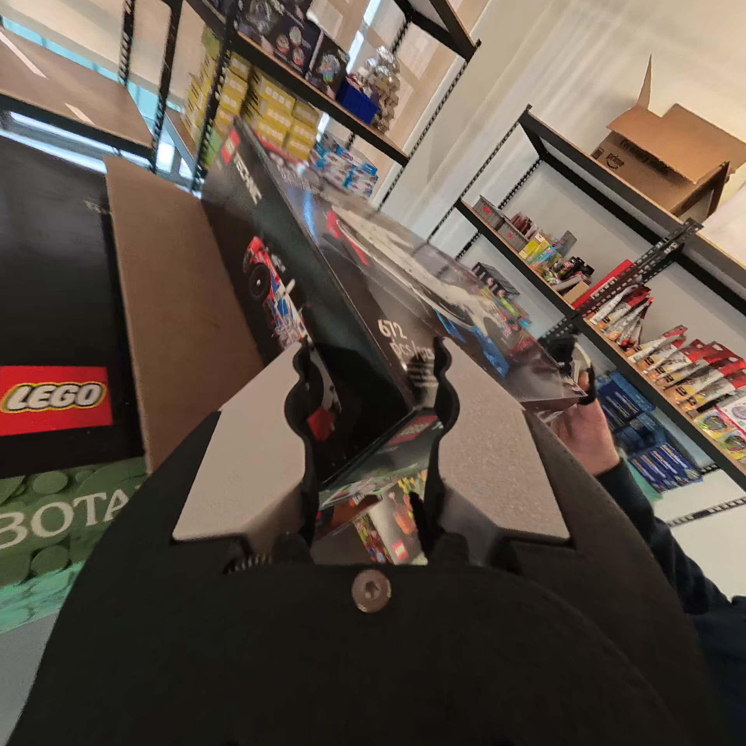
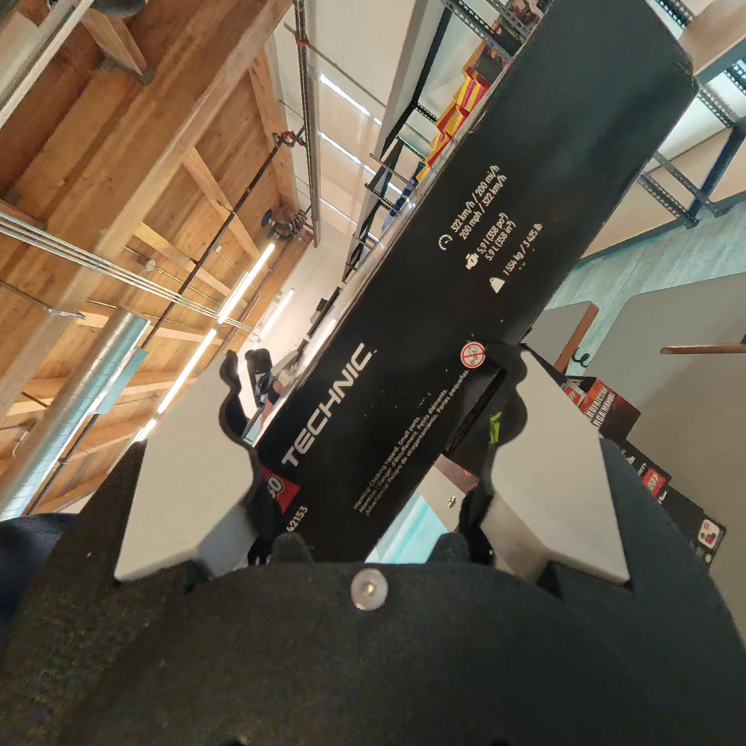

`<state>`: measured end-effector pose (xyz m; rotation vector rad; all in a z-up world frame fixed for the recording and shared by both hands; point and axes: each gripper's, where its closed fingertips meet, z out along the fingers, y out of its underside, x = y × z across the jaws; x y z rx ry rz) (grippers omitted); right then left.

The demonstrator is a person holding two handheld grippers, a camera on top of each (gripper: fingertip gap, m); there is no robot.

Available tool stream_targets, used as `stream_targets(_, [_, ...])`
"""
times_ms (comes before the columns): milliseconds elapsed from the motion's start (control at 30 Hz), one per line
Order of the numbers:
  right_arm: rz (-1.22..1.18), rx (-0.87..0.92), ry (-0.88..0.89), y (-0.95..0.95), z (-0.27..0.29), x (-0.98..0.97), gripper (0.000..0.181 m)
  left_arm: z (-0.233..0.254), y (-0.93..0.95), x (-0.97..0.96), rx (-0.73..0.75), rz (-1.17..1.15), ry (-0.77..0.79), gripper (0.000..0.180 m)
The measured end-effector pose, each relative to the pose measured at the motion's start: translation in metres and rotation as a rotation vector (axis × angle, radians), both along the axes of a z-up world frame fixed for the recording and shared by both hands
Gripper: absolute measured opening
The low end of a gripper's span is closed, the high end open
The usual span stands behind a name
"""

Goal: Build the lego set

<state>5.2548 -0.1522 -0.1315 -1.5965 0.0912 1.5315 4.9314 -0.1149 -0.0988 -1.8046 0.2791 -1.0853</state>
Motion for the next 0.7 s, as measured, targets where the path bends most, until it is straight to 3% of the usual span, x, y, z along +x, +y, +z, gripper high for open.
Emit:
stream_targets(233, [0.076, 0.002, -0.002, 0.006, 0.0, -0.003, 0.12, 0.005, 0.016, -0.044, 0.013, 0.172, -0.012, 0.062])
stream_targets(367, [0.08, 0.002, 0.014, 0.009, 0.0, -0.005, 0.122, -0.01, 0.023, -0.031, -0.149, 0.033, -0.149, 0.073])
stream_targets(567, [0.085, 0.008, 0.005, 0.009, 0.0, -0.005, 0.126, 0.003, 0.015, -0.028, -0.096, 0.039, -0.084, 0.07])
stream_targets(700, [0.082, 0.014, 0.01, 0.008, 0.001, -0.005, 0.126, 0.014, 0.005, -0.028, -0.06, -0.048, -0.144, 0.075])
